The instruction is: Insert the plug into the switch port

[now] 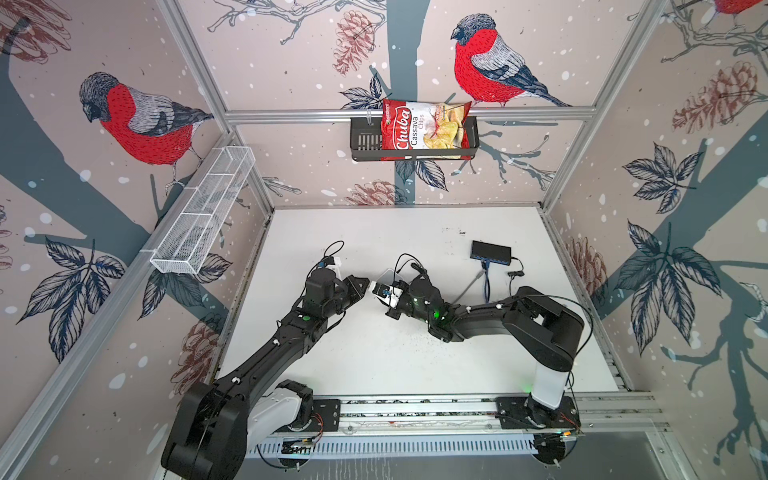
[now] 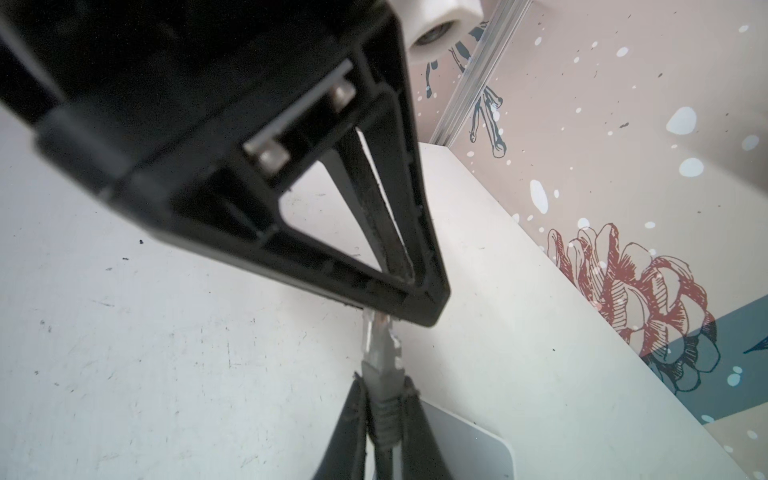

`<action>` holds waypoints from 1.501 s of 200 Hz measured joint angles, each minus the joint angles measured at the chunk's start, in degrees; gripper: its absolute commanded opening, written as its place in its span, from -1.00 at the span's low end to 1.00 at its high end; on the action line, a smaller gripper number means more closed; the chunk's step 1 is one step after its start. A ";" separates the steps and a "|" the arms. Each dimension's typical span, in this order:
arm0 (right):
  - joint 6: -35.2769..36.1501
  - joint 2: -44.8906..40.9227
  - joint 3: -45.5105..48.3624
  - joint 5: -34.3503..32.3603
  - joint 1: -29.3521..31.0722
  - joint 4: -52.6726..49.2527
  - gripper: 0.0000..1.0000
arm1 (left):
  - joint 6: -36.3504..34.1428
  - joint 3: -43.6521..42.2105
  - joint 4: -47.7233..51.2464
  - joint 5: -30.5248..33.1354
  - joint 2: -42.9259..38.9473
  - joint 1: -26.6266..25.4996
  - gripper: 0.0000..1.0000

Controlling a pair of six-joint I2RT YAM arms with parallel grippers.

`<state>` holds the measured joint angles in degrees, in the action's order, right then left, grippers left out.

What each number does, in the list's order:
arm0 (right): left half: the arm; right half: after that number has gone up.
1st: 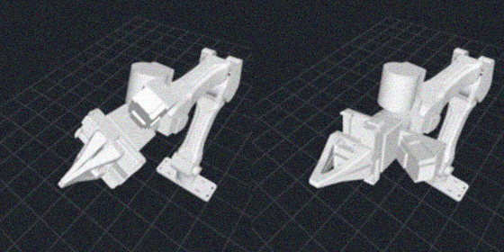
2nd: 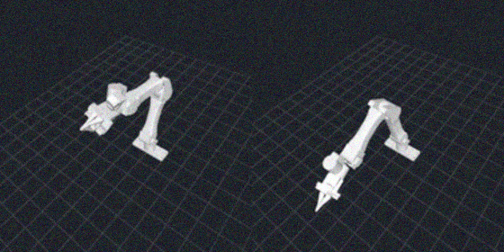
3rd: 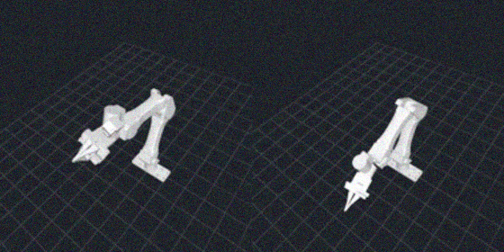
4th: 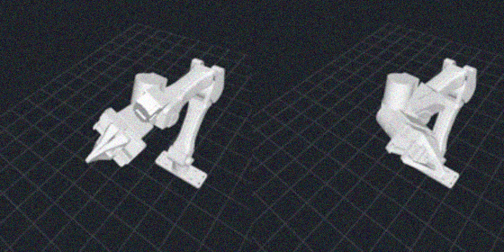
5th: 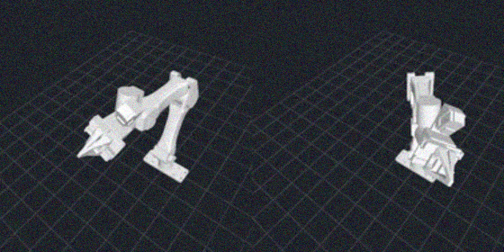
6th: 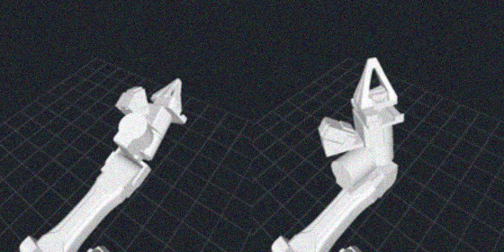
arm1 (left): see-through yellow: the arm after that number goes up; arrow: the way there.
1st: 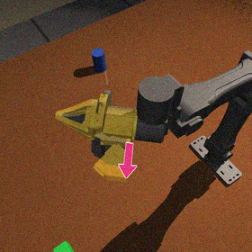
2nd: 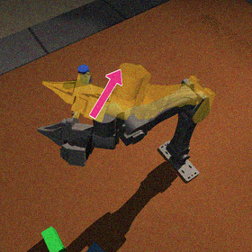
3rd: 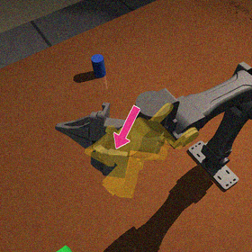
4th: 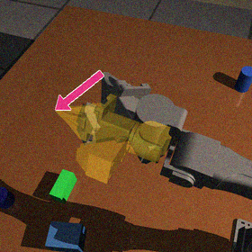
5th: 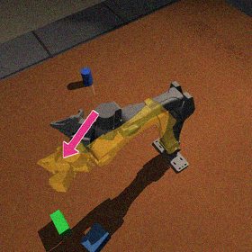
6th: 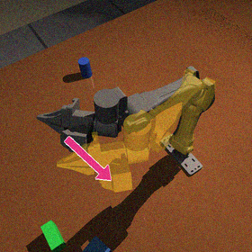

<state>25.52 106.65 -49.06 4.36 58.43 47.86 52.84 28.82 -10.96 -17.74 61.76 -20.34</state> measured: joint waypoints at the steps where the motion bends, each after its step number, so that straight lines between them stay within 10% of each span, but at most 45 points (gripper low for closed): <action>1: 0.00 0.00 0.00 0.00 0.00 -0.02 -0.72 | -0.04 0.00 -0.04 -0.02 0.02 0.00 -0.60; 74: -0.04 0.11 -0.24 0.57 -0.09 -0.39 -0.73 | -0.76 -1.20 -0.39 -1.38 -0.90 0.00 -0.07; 173: 0.09 0.22 -0.79 0.74 -0.09 -1.62 -0.68 | -1.79 -1.25 -0.66 -1.55 0.63 0.00 -0.77; 300: 4.68 1.33 3.30 -8.98 2.43 7.52 -0.24 | 5.16 -1.53 -0.57 1.95 -1.68 0.00 -1.00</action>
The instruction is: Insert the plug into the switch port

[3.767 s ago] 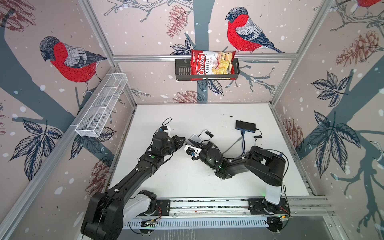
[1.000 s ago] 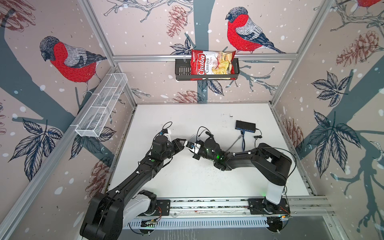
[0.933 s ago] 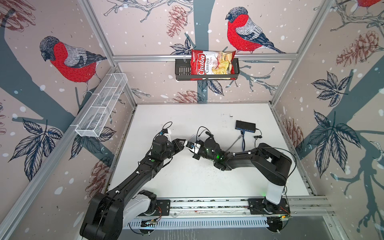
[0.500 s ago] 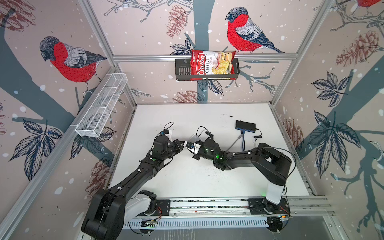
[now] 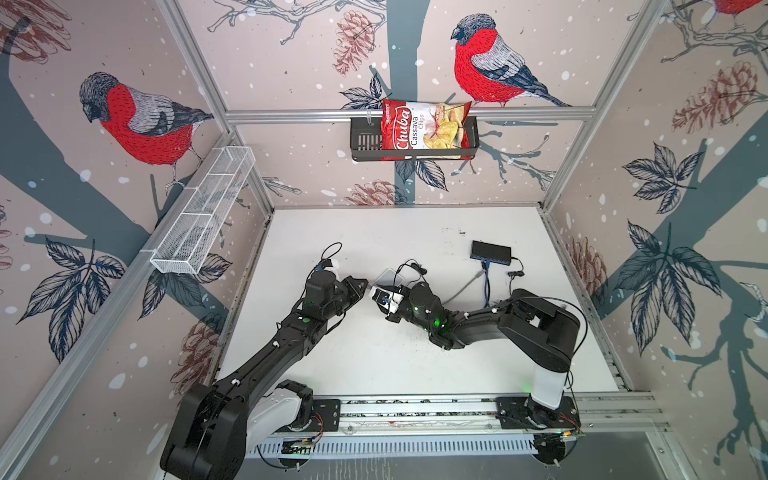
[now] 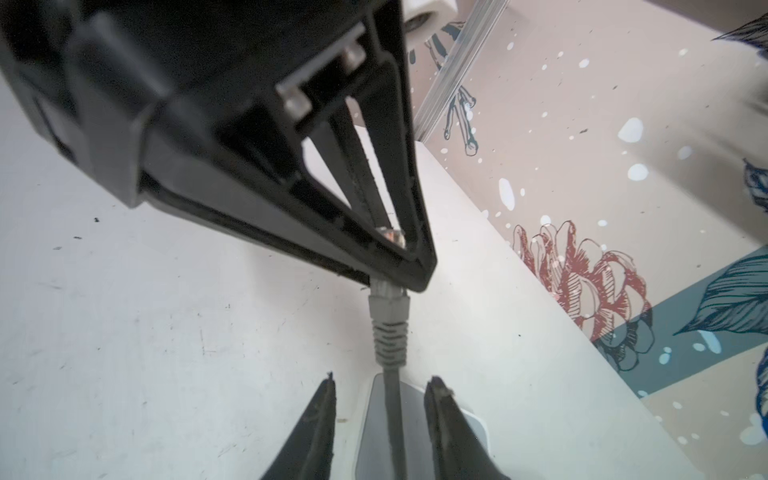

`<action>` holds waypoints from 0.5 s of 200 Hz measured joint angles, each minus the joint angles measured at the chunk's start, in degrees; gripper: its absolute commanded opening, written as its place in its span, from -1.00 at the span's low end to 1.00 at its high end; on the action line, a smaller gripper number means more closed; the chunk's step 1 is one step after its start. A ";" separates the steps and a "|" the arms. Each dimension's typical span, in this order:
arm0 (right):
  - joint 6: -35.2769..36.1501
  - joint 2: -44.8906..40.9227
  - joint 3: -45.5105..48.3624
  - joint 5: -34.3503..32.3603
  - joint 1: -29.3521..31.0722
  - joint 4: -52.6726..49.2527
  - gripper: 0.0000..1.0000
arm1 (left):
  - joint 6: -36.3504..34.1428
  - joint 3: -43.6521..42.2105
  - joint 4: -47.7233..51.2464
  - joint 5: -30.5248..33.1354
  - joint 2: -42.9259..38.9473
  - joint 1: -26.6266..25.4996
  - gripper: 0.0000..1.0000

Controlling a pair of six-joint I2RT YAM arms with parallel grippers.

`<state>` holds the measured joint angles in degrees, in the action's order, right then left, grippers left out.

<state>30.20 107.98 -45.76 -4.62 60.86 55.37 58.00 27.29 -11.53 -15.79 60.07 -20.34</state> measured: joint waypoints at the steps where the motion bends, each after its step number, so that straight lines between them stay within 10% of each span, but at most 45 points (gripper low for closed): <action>1: 0.00 0.02 0.00 -0.09 0.02 0.07 -0.24 | 0.17 -0.04 0.00 0.00 -0.04 0.00 -1.00; 100: 7.98 2.64 -0.09 -4.31 1.99 8.59 -0.31 | 10.14 -4.09 -4.17 0.74 -1.95 0.00 -1.00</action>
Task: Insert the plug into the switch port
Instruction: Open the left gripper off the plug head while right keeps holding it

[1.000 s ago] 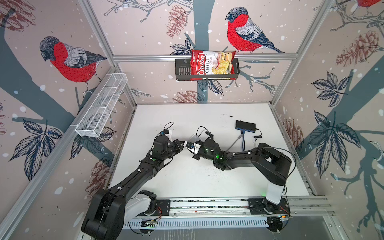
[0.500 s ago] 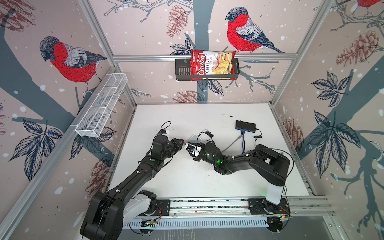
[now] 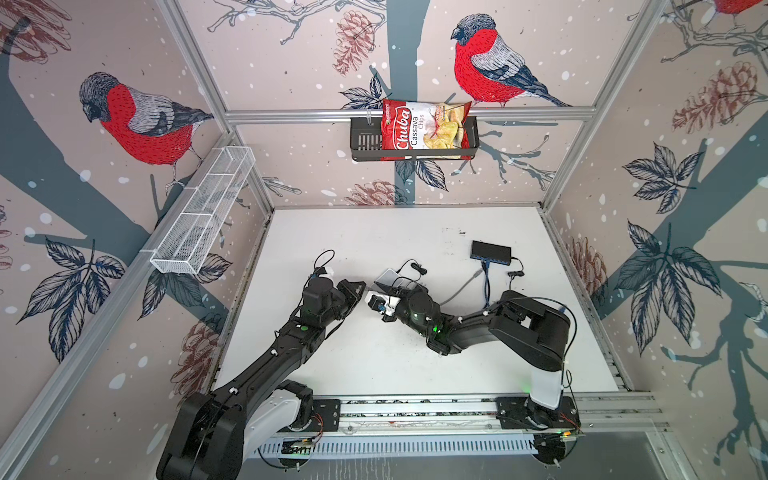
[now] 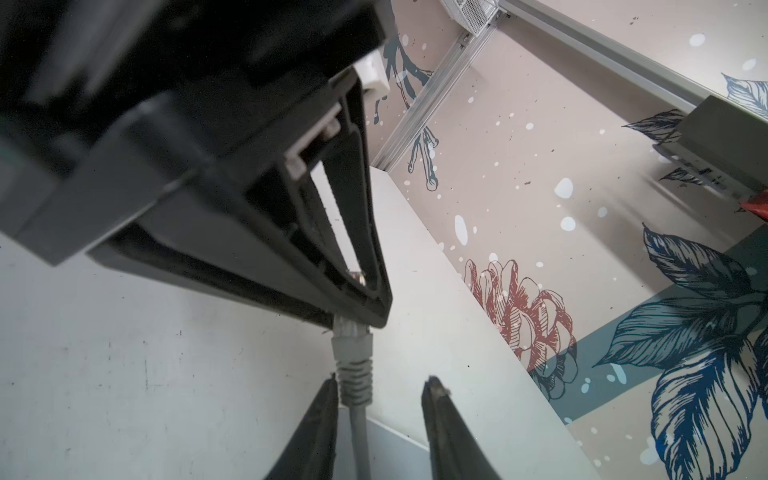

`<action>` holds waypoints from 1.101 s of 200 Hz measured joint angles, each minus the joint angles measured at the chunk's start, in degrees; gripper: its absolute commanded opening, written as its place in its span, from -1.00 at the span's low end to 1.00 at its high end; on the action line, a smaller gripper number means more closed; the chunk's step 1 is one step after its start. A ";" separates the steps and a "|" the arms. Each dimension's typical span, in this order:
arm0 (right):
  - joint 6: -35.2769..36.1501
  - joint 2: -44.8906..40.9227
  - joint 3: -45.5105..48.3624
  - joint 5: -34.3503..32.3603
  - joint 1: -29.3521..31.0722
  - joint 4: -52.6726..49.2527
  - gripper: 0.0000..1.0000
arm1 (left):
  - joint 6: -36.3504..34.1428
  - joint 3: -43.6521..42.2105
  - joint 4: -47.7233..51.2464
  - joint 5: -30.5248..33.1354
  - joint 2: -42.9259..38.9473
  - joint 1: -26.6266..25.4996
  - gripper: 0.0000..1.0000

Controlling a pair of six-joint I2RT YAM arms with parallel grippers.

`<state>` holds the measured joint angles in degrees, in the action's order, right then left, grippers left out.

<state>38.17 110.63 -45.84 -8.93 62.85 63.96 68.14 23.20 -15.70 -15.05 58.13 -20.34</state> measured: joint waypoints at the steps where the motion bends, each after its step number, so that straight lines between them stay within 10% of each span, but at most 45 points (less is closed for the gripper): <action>1: 0.13 0.00 -0.02 0.00 0.00 0.07 -0.31 | 0.07 0.00 -0.02 0.00 0.00 0.00 -1.00; 220: 5.44 3.32 -0.94 -2.71 1.70 3.23 -0.64 | 3.61 -1.38 -3.28 -1.44 1.33 0.00 -1.00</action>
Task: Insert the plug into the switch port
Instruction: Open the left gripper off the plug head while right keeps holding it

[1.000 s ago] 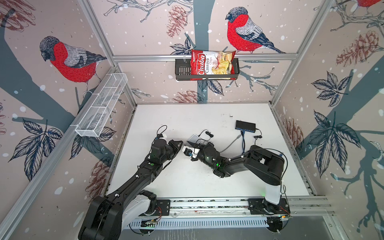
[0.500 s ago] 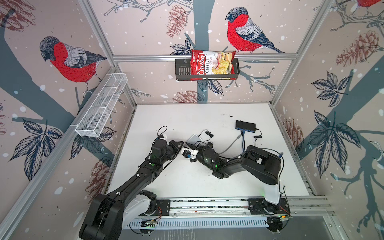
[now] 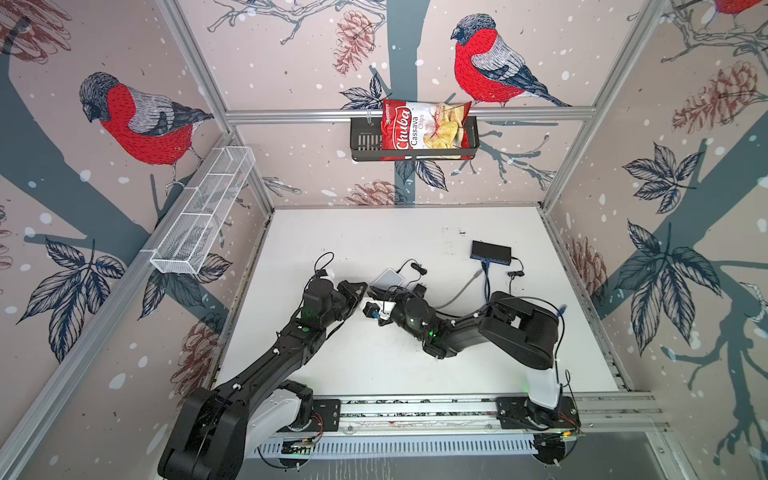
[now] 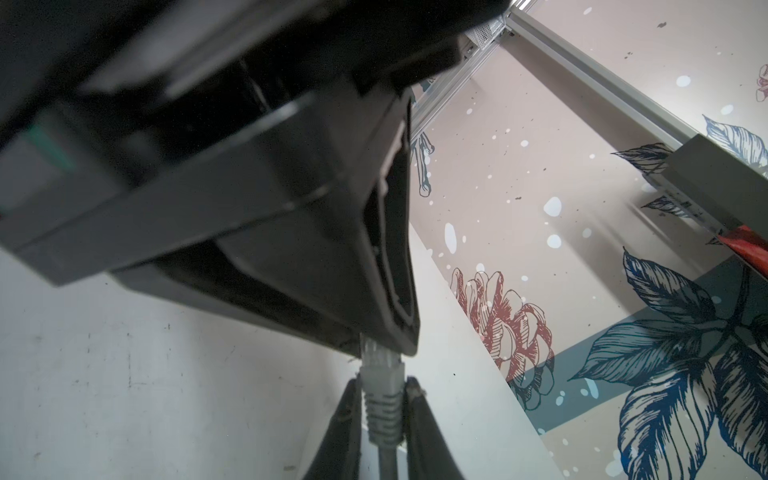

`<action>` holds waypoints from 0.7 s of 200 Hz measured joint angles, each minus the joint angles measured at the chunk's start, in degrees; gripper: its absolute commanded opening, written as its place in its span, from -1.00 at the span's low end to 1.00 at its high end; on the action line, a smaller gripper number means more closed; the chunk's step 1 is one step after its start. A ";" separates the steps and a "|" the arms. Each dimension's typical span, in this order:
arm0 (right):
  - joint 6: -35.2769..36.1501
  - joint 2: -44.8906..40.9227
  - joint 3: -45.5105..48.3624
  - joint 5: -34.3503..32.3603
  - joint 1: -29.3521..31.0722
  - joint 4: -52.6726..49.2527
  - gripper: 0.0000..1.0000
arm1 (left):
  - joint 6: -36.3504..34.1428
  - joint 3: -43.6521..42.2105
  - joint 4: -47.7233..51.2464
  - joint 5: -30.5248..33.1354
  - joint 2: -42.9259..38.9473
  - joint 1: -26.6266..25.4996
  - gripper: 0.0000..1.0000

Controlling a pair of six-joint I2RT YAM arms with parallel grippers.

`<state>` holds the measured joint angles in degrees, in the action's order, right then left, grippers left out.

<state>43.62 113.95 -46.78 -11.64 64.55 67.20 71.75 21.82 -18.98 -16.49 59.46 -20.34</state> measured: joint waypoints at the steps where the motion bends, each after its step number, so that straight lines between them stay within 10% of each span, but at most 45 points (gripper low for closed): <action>1: 0.02 0.02 0.00 -0.07 0.00 0.00 -0.64 | 0.00 0.00 -0.02 0.00 0.00 0.00 -1.00; 50: 0.61 0.09 0.00 -0.48 0.11 -0.02 -0.72 | 0.26 -0.33 -1.01 0.00 0.24 0.00 -0.86; 123: -3.65 -3.26 -0.02 2.25 -0.87 -6.93 -0.81 | -1.68 0.28 -0.81 0.44 -2.21 0.00 0.84; 140: -6.47 -5.22 -0.02 2.99 -1.79 -10.62 -0.81 | -3.72 1.38 -0.09 1.81 -3.39 0.00 0.92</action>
<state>37.15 108.73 -46.81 -8.64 62.76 56.58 68.03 23.20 -19.07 -14.68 56.07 -20.34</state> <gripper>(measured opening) 0.145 0.971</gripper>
